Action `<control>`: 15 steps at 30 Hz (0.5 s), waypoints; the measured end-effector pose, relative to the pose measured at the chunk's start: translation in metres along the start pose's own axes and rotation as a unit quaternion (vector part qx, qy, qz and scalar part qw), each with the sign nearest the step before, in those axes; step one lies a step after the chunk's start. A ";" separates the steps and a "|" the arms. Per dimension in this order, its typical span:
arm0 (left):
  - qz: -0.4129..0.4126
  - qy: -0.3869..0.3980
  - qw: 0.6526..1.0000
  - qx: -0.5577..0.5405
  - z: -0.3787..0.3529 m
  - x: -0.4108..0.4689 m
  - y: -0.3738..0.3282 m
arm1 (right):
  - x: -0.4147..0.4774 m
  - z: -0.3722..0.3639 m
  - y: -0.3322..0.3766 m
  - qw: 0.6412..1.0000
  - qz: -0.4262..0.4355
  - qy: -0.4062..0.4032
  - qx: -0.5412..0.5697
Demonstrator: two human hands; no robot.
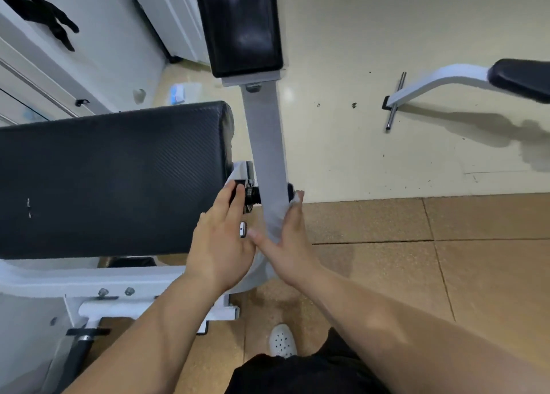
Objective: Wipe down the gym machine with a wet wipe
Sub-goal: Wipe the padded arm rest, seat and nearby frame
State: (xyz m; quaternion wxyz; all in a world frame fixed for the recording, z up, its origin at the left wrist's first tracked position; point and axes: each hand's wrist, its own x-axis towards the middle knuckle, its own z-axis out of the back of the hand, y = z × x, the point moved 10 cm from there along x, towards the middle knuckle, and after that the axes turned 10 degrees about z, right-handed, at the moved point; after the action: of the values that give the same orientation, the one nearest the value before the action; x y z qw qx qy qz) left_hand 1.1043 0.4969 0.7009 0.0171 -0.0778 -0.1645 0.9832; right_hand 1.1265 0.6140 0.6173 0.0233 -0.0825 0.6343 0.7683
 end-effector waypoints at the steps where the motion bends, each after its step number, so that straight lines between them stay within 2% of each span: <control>1: -0.026 -0.008 1.000 0.011 0.001 -0.001 -0.001 | -0.007 -0.005 -0.006 1.000 -0.015 -0.008 -0.001; 3: -0.065 -0.009 0.998 0.025 0.000 -0.001 -0.001 | -0.021 -0.013 -0.021 0.998 -0.049 -0.019 0.021; 7: -0.086 0.012 0.996 0.020 -0.001 0.001 0.003 | -0.037 -0.022 -0.040 0.993 -0.102 -0.021 0.057; 10: -0.098 0.037 0.995 -0.001 -0.002 0.003 0.006 | -0.018 -0.009 -0.009 0.994 -0.028 -0.075 0.069; 13: -0.132 0.040 0.990 -0.017 -0.002 0.004 0.007 | -0.002 -0.004 0.027 0.994 0.055 -0.092 -0.024; 15: -0.142 0.036 0.989 -0.017 -0.002 0.004 0.011 | -0.006 -0.010 0.027 0.975 0.096 -0.080 -0.183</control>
State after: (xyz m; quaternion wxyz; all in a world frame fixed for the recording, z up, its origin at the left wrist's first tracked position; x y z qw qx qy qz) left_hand 1.1000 0.4870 0.6951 0.1607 -0.0898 -0.1901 0.9643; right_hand 1.1292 0.5996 0.6429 -0.0151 0.0373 0.4841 0.8741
